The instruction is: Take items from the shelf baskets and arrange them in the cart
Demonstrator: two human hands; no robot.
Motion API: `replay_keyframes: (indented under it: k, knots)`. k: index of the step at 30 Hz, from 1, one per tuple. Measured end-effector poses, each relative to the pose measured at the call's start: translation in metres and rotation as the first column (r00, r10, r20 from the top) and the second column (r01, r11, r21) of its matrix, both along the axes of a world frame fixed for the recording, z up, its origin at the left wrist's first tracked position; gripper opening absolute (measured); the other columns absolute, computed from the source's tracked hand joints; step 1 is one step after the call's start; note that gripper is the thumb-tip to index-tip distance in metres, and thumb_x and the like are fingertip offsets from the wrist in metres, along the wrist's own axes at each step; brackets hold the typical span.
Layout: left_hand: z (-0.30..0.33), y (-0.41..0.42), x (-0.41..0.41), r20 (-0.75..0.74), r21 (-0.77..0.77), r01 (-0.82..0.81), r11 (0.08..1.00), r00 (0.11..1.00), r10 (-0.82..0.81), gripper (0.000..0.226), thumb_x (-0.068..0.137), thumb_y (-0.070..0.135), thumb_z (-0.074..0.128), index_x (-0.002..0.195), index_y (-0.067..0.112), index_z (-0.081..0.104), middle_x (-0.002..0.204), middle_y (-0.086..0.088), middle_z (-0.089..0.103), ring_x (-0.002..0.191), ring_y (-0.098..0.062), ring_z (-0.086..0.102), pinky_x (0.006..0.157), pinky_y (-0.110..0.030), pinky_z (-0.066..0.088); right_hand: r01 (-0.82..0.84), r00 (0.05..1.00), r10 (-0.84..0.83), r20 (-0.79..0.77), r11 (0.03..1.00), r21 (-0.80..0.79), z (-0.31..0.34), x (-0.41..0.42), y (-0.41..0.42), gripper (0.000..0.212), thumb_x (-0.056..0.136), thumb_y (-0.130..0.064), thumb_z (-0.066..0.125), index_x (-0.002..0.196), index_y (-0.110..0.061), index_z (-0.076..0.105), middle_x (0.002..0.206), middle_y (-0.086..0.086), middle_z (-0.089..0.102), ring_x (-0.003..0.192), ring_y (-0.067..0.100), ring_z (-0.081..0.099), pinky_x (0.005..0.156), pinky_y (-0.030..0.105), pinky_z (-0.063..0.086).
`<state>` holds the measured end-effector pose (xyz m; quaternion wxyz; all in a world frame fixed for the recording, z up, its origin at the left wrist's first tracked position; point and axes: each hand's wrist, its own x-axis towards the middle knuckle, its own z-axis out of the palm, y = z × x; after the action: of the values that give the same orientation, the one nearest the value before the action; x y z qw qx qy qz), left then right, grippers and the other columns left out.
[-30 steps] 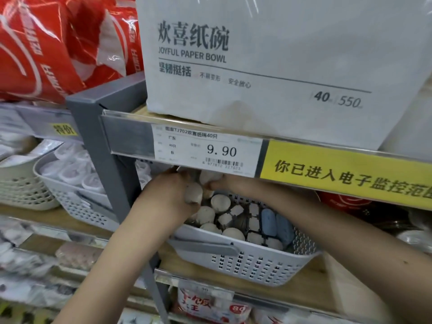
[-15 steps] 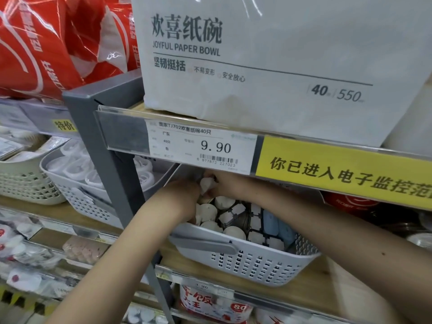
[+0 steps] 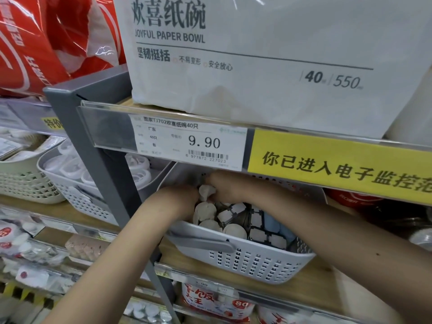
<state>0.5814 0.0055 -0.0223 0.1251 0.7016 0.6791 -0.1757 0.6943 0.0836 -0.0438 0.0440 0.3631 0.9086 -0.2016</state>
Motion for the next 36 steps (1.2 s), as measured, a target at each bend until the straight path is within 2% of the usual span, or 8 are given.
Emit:
replay_keyframes:
  k: [7, 13, 17, 21, 24, 30, 33, 36]
  knots:
    - [-0.003, 0.005, -0.002, 0.027, 0.026, -0.060, 0.998, 0.998, 0.059, 0.019, 0.086, 0.024, 0.068, 0.088, 0.012, 0.054, 0.080, 0.000, 0.053, 0.075, -0.016, 0.050, 0.069, -0.024, 0.039, -0.004, 0.999, 0.003, 0.044, 1.000, 0.016, 0.004, 0.000, -0.001, 0.031, 0.093, 0.002, 0.043, 0.121, 0.005, 0.054, 0.122, 0.021, 0.056, 0.110, 0.033, 0.053, 0.090, 0.036, 0.042]
    - [-0.007, 0.008, -0.006, 0.156, 0.172, -0.084, 0.981, 0.986, 0.057, 0.012, 0.092, 0.017, 0.053, 0.081, 0.013, 0.050, 0.082, -0.002, 0.054, 0.079, -0.017, 0.049, 0.073, -0.025, 0.040, 0.005, 0.997, -0.003, 0.080, 1.000, -0.021, 0.014, 0.004, -0.004, 0.021, 0.096, 0.000, 0.039, 0.107, 0.005, 0.056, 0.109, 0.021, 0.056, 0.090, 0.024, 0.048, 0.069, 0.032, 0.032]
    - [0.003, -0.006, -0.007, 0.395, 0.303, -0.129, 0.944, 0.919, -0.001, 0.016, 0.094, 0.022, 0.052, 0.099, 0.012, 0.064, 0.097, -0.003, 0.066, 0.087, -0.017, 0.058, 0.080, -0.027, 0.046, 0.025, 0.998, -0.034, -0.043, 0.978, -0.209, 0.037, 0.022, -0.015, 0.027, 0.097, 0.006, 0.039, 0.077, -0.010, 0.047, 0.077, 0.000, 0.038, 0.071, 0.010, 0.042, 0.052, 0.006, 0.030]
    - [0.004, -0.034, -0.005, 0.535, 0.454, -0.206, 0.867, 0.841, -0.081, 0.019, 0.094, 0.028, 0.053, 0.104, 0.019, 0.065, 0.093, 0.006, 0.067, 0.086, -0.011, 0.060, 0.071, -0.016, 0.043, 0.080, 0.996, -0.086, -0.009, 0.960, -0.267, 0.043, 0.052, -0.027, 0.028, 0.100, -0.004, 0.042, 0.125, 0.005, 0.050, 0.103, 0.017, 0.054, 0.079, 0.026, 0.049, 0.050, 0.008, 0.030]
    - [-0.004, -0.055, -0.001, 0.525, 0.548, -0.239, 0.802, 0.844, -0.107, 0.026, 0.094, 0.042, 0.045, 0.100, 0.026, 0.065, 0.082, 0.009, 0.067, 0.075, -0.010, 0.060, 0.068, -0.030, 0.048, 0.114, 0.993, -0.112, 0.024, 0.967, -0.227, 0.034, 0.073, -0.033, 0.039, 0.100, -0.024, 0.047, 0.137, -0.011, 0.045, 0.118, 0.004, 0.054, 0.097, 0.013, 0.051, 0.075, 0.021, 0.040]
    - [-0.010, -0.087, 0.011, 0.486, 0.673, -0.214, 0.708, 0.850, -0.205, 0.043, 0.093, 0.046, 0.034, 0.106, 0.020, 0.066, 0.097, 0.013, 0.061, 0.092, -0.012, 0.057, 0.080, -0.031, 0.043, 0.163, 0.950, -0.144, -0.277, 0.986, 0.045, 0.032, 0.100, -0.077, 0.035, 0.095, -0.041, 0.050, 0.129, -0.036, 0.052, 0.120, -0.021, 0.054, 0.104, 0.000, 0.054, 0.085, 0.015, 0.043]
    - [-0.010, -0.110, 0.011, 0.489, 0.722, -0.251, 0.645, 0.844, -0.220, 0.038, 0.095, 0.036, 0.041, 0.119, 0.017, 0.063, 0.111, 0.007, 0.062, 0.104, -0.008, 0.055, 0.088, -0.023, 0.043, 0.183, 0.860, -0.092, -0.502, 0.974, 0.135, 0.029, 0.100, -0.106, 0.028, 0.095, -0.033, 0.052, 0.123, -0.029, 0.060, 0.120, -0.023, 0.053, 0.107, -0.007, 0.049, 0.086, 0.000, 0.034]
    - [-0.013, -0.139, -0.001, 0.417, 0.774, -0.210, 0.598, 0.879, -0.232, 0.036, 0.096, 0.028, 0.043, 0.124, 0.013, 0.060, 0.121, 0.004, 0.060, 0.111, -0.009, 0.054, 0.093, -0.021, 0.041, 0.212, 0.776, 0.006, -0.630, 0.939, 0.270, 0.024, 0.085, -0.139, 0.029, 0.094, -0.030, 0.050, 0.120, -0.022, 0.061, 0.121, -0.014, 0.056, 0.115, 0.000, 0.051, 0.095, 0.010, 0.037]
